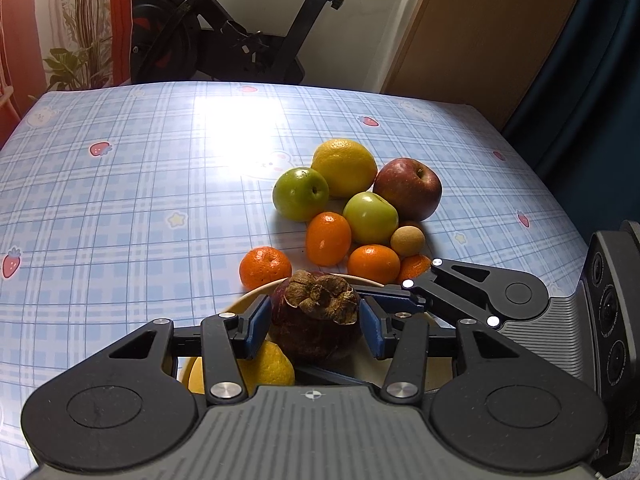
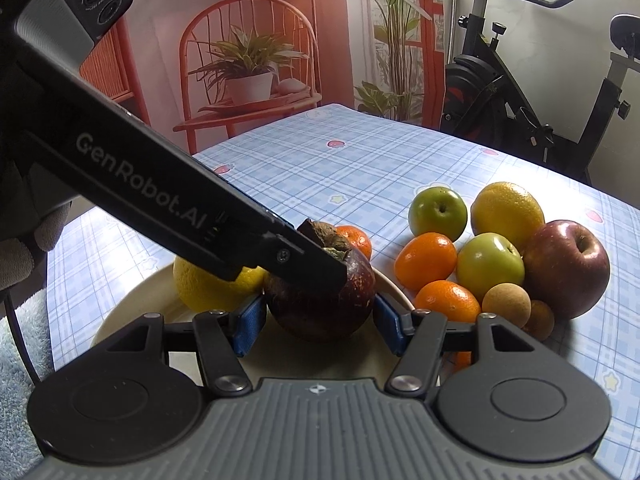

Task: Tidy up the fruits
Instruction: 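Lower the mangosteen onto the cream plate and open the left gripper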

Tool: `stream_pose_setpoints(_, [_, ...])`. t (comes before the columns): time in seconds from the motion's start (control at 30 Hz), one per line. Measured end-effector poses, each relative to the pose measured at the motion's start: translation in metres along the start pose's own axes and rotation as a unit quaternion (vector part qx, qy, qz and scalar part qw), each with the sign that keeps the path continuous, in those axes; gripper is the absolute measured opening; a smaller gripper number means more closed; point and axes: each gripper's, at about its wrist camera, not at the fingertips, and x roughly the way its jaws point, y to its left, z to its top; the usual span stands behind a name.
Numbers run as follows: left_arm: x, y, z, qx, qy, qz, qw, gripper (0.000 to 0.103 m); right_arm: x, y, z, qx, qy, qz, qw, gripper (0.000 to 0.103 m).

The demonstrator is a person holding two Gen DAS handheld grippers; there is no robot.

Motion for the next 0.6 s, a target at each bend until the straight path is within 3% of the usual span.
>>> stream_pose_setpoints(0.6, [-0.005, -0.003, 0.001, -0.003, -0.012, 0.003, 0.9999, 0.051, -0.02, -0.006, -0.006, 0.014, -0.011, -0.006, 1.0, 0.062])
